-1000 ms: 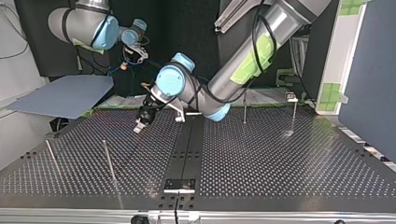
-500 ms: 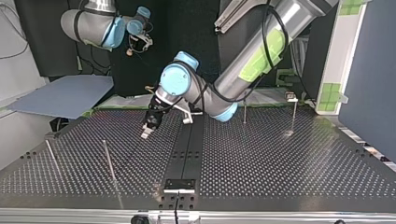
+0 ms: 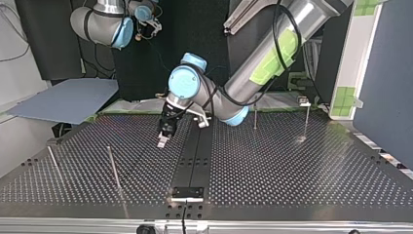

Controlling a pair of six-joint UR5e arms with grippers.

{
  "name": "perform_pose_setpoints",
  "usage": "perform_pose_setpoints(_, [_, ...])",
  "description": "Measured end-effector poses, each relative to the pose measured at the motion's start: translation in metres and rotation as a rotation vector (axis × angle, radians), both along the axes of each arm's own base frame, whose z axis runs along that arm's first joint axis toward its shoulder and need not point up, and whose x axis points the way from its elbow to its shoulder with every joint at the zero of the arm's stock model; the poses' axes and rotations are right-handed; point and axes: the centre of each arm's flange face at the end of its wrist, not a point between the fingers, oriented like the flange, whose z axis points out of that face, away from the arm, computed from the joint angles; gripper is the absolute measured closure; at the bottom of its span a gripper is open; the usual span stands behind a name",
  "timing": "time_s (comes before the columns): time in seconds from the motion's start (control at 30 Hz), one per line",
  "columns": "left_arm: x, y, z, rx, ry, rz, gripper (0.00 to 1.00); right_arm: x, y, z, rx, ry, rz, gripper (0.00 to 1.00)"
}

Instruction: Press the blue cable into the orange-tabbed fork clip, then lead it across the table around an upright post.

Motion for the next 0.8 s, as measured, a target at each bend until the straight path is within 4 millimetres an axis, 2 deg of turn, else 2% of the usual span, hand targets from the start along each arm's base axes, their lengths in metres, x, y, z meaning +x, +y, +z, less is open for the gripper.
perform_pose_setpoints(0.37, [0.000, 0.002, -0.003, 0.003, 0.004, 0.003, 0.00, 0.006, -0.003, 0.035, -0.013, -0.019, 0.038, 1.00])
perform_pose_setpoints(0.57, [0.000, 0.003, -0.004, 0.006, 0.010, 0.011, 0.00, 0.013, -0.017, 0.055, 0.002, -0.030, 0.062, 1.00])
perform_pose_setpoints(0.8, [0.001, 0.007, -0.006, 0.019, 0.018, 0.036, 0.00, 0.022, -0.041, 0.079, 0.003, -0.051, 0.073, 1.00])
